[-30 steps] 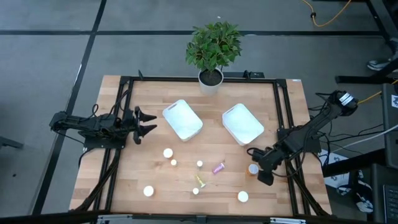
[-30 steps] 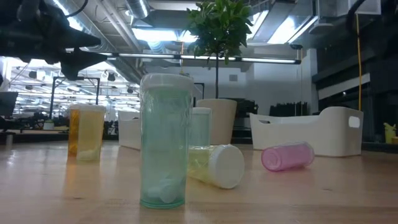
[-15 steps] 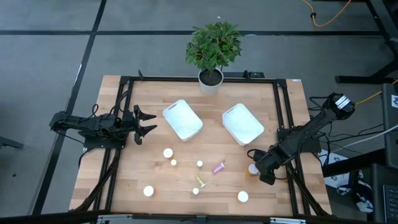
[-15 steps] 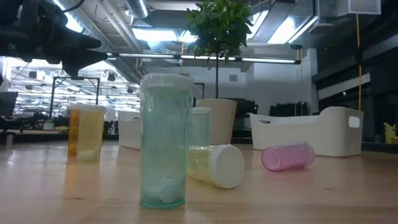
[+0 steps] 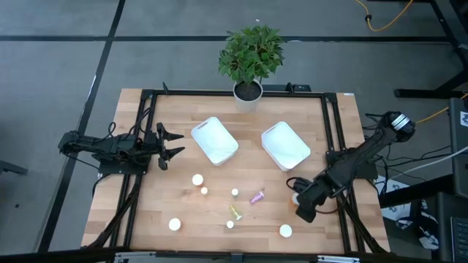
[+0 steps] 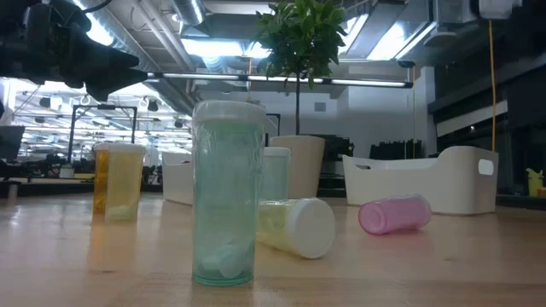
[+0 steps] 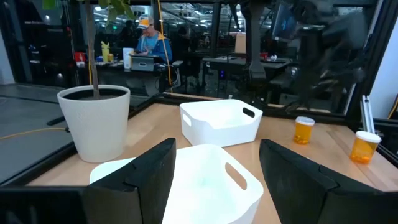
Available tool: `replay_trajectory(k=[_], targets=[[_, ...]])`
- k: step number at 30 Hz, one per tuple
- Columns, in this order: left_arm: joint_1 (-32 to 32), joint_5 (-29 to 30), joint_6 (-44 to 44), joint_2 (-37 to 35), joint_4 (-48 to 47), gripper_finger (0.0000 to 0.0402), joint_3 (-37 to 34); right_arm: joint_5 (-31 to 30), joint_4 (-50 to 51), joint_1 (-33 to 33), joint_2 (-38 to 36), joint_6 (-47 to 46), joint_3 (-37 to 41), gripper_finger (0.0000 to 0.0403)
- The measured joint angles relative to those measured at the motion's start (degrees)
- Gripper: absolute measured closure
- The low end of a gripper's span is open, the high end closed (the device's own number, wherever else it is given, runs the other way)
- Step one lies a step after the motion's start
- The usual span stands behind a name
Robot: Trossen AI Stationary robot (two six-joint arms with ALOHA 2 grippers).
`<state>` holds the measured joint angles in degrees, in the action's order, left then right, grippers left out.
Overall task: Pick and place medicine bottles into bin by pill shape (circle, oval)
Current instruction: Put the top right orange pill bottle into the right white bin
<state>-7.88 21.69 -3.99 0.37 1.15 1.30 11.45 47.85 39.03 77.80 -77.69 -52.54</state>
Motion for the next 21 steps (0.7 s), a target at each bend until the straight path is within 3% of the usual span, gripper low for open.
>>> replay_trajectory(k=[7, 21], targets=[[0.0, 0.0, -0.2, 0.0, 0.0, 0.0176, 0.0, -7.5, 16.5, 0.7, 8.3, -3.5, -14.6, 0.0102], [0.0, 0.1, -0.3, 0.0, 0.0, 0.0176, 0.0, -8.3, 16.7, 0.6, 17.2, -3.1, -15.5, 0.0102]])
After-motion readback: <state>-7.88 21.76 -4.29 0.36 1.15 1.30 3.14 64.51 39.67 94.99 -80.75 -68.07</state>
